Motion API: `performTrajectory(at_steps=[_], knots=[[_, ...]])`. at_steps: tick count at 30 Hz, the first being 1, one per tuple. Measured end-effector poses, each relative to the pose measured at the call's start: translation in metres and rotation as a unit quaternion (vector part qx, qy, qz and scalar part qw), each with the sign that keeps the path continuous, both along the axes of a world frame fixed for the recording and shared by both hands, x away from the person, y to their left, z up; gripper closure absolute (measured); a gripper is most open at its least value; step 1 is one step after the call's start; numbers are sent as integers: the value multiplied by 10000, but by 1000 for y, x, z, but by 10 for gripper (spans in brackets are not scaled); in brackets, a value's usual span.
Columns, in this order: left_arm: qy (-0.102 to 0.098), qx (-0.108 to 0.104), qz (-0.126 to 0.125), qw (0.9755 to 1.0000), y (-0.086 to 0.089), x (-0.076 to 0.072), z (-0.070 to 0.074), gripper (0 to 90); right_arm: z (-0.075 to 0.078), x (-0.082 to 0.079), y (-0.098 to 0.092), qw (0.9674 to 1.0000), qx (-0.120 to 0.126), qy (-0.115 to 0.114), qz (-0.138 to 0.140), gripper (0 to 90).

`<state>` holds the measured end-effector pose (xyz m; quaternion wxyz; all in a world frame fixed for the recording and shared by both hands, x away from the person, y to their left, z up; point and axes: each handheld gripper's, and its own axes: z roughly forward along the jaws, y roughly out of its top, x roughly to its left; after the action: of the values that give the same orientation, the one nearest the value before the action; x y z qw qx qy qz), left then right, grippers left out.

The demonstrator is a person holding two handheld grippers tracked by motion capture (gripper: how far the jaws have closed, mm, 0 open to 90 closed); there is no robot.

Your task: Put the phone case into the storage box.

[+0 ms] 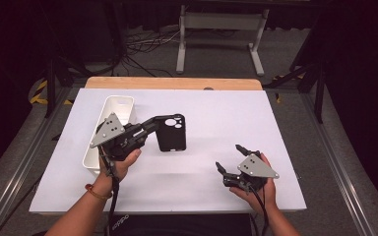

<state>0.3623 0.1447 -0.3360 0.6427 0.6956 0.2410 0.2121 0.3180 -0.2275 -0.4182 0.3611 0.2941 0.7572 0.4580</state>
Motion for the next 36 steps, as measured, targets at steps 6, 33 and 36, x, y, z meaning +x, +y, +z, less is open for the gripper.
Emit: performTrajectory(at_steps=[6,33,36], knots=[[-56,-12,83,9999,7,2,4,833,-1,1,0,10000,-43,-9,9,169],[-234,95,323,9992,38,11,29,834,-3,2,1,10000,-82,35,0,167],[-261,192,388,9987,42,11,32,834,-4,3,2,9999,-111,63,0,168]])
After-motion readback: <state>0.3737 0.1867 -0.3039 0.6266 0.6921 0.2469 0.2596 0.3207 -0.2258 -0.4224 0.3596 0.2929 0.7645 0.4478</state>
